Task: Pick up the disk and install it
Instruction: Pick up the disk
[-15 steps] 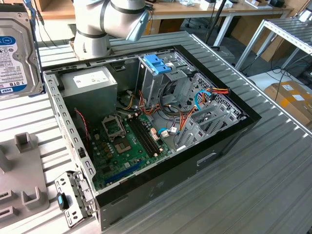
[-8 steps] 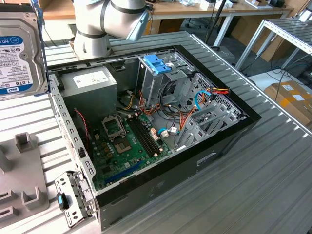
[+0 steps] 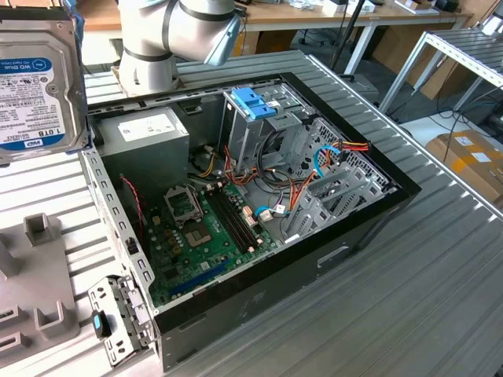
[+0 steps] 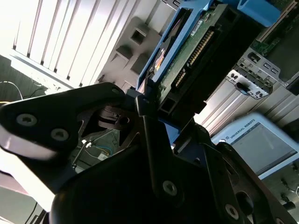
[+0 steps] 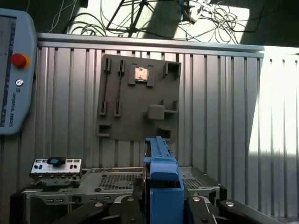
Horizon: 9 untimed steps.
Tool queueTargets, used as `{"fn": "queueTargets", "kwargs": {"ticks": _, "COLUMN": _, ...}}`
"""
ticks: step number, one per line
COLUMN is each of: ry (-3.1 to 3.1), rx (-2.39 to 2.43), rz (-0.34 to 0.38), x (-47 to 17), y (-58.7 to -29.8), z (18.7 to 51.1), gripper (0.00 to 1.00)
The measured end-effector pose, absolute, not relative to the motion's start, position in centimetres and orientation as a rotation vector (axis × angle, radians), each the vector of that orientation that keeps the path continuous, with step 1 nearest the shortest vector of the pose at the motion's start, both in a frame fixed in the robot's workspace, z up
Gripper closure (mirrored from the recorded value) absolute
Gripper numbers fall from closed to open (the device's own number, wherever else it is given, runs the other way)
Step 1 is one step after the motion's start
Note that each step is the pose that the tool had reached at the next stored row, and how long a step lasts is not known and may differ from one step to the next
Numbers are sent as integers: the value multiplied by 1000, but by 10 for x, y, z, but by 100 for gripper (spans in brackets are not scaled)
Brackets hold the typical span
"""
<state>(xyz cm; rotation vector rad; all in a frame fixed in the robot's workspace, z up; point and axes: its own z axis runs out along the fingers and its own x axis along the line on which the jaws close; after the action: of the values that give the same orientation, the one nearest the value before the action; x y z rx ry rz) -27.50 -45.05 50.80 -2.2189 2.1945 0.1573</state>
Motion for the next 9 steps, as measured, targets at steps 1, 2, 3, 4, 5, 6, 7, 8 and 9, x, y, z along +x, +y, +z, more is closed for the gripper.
{"fn": "queueTargets", "kwargs": {"ticks": 1, "ry": 2194, "rx": -2219, "rz": 157, "x": -269, "y": -451, "z": 508, "gripper": 63}}
{"fn": "queueTargets", "kwargs": {"ticks": 2, "ry": 2194, "rx": -2219, "rz": 157, "x": -263, "y": -452, "z": 508, "gripper": 63}}
{"fn": "queueTargets", "kwargs": {"ticks": 3, "ry": 2194, "rx": -2219, "rz": 157, "x": -261, "y": -453, "z": 508, "gripper": 63}}
{"fn": "queueTargets", "kwargs": {"ticks": 4, "ry": 2194, "rx": -2219, "rz": 157, "x": -260, "y": -453, "z": 508, "gripper": 63}}
{"fn": "queueTargets", "kwargs": {"ticks": 5, "ry": 2194, "rx": -2219, "rz": 157, "x": -260, "y": -453, "z": 508, "gripper": 63}}
{"fn": "queueTargets", "kwargs": {"ticks": 6, "ry": 2194, "rx": -2219, "rz": 157, "x": -259, "y": -453, "z": 508, "gripper": 63}}
{"fn": "queueTargets", "kwargs": {"ticks": 7, "ry": 2194, "rx": -2219, "rz": 157, "x": -258, "y": -453, "z": 508, "gripper": 63}}
{"fn": "queueTargets", "kwargs": {"ticks": 8, "ry": 2194, "rx": -2219, "rz": 157, "x": -257, "y": -453, "z": 508, "gripper": 63}}
{"fn": "queueTargets", "kwargs": {"ticks": 9, "ry": 2194, "rx": -2219, "rz": 157, "x": -257, "y": -453, "z": 508, "gripper": 63}}
